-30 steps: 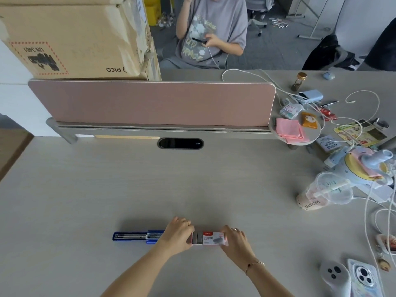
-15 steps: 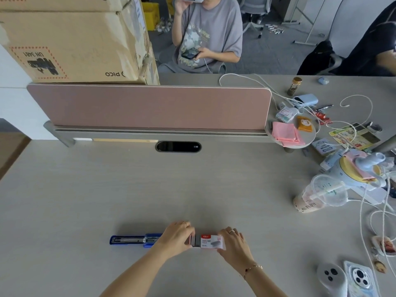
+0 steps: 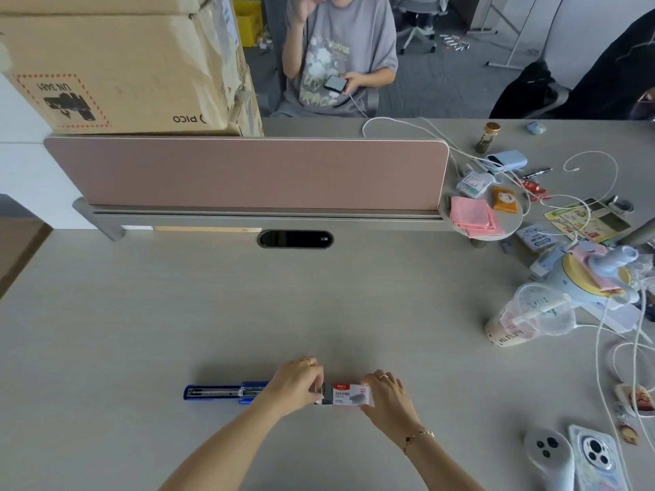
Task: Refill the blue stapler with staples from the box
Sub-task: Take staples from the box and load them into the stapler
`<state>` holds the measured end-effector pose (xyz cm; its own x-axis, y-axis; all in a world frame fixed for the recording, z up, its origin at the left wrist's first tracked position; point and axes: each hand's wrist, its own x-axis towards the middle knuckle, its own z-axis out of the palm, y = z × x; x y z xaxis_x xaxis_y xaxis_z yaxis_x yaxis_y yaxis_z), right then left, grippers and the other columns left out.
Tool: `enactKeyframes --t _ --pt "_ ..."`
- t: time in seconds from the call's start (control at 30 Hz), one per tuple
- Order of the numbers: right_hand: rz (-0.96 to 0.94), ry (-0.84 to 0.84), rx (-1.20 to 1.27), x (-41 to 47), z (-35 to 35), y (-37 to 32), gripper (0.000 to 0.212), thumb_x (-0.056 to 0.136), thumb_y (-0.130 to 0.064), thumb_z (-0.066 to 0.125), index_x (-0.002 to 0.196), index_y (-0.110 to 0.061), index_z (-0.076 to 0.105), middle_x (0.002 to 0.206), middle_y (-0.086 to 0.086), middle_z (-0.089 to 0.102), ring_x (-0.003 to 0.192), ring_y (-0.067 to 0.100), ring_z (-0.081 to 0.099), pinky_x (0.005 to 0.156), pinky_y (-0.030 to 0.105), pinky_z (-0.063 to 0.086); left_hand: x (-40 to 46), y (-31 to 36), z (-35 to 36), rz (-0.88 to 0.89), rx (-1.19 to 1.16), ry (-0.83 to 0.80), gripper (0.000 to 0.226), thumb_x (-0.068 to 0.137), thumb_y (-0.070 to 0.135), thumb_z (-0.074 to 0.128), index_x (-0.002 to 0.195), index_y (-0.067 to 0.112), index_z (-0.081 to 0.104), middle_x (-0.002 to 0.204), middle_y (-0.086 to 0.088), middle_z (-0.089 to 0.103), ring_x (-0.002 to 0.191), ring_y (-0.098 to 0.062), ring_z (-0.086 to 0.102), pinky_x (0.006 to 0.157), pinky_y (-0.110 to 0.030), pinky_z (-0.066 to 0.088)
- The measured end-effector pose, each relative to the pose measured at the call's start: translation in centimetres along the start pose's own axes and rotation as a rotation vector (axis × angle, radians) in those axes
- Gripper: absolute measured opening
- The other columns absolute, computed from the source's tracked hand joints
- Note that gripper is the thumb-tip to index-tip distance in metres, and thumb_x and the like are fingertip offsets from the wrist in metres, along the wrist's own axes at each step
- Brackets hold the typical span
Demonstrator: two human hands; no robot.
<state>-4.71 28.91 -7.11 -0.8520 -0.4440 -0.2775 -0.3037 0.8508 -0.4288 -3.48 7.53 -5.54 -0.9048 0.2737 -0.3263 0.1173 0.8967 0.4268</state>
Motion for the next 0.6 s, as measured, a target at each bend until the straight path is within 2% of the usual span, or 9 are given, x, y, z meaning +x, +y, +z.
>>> enactKeyframes --t 0.13,0.23,0.33,0.43,0.53,0.6 --pt "-0.006 -0.002 -0.017 0.1 0.1 -0.1 0.034 0.078 -0.022 0.067 0.109 -0.015 0.054 0.112 0.005 0.057 0.102 0.023 0.049 0.088 0.029 0.04 -0.3 -0.1 -0.5 -0.023 -0.114 -0.039 0.013 0.083 0.024 0.068 0.079 0.015 0.06 0.085 0.007 0.05 0.077 -0.01 0.048 0.066 -0.024 0.035" --pt "-0.035 0.071 0.005 0.0 0.2 -0.4 0.042 0.068 -0.023 0.077 0.104 -0.013 0.058 0.108 0.007 0.059 0.098 0.026 0.053 0.086 0.032 0.043 -0.6 -0.1 -0.6 -0.107 -0.225 -0.016 0.014 0.083 0.028 0.067 0.074 0.021 0.059 0.085 0.006 0.053 0.075 -0.011 0.053 0.063 -0.021 0.039" --pt "-0.091 0.123 0.047 0.1 0.3 -1.2 0.046 0.058 -0.025 0.084 0.096 -0.018 0.06 0.097 0.002 0.065 0.092 0.021 0.055 0.081 0.021 0.036 -0.9 -0.2 -0.6 -0.205 -0.368 0.052 0.016 0.082 0.029 0.068 0.07 0.026 0.058 0.089 0.003 0.058 0.081 -0.012 0.057 0.073 -0.028 0.046" --pt "-0.141 0.126 0.083 0.4 0.1 -3.1 0.033 0.065 -0.025 0.078 0.094 -0.02 0.061 0.093 0.0 0.066 0.09 0.021 0.055 0.078 0.018 0.032 -1.2 -0.3 -1.0 -0.282 -0.483 0.134 0.015 0.08 0.027 0.071 0.069 0.026 0.06 0.092 -0.002 0.062 0.088 -0.013 0.057 0.078 -0.025 0.043" --pt "-0.164 0.17 0.131 0.9 0.0 -5.5 0.018 0.071 -0.02 0.07 0.087 -0.021 0.062 0.087 -0.001 0.067 0.086 0.02 0.055 0.075 0.016 0.028 -1.7 -0.8 -1.5 -0.362 -0.581 0.189 0.014 0.077 0.027 0.073 0.068 0.028 0.063 0.09 0.002 0.061 0.09 -0.013 0.057 0.081 -0.025 0.043" --pt "-0.164 0.187 0.132 1.2 0.2 -6.9 0.013 0.071 -0.019 0.069 0.082 -0.02 0.062 0.083 -0.001 0.067 0.083 0.021 0.056 0.075 0.02 0.031 -2.2 -1.3 -1.8 -0.395 -0.619 0.215 0.009 0.076 0.027 0.074 0.072 0.022 0.068 0.088 0.003 0.061 0.088 -0.013 0.058 0.076 -0.02 0.043"
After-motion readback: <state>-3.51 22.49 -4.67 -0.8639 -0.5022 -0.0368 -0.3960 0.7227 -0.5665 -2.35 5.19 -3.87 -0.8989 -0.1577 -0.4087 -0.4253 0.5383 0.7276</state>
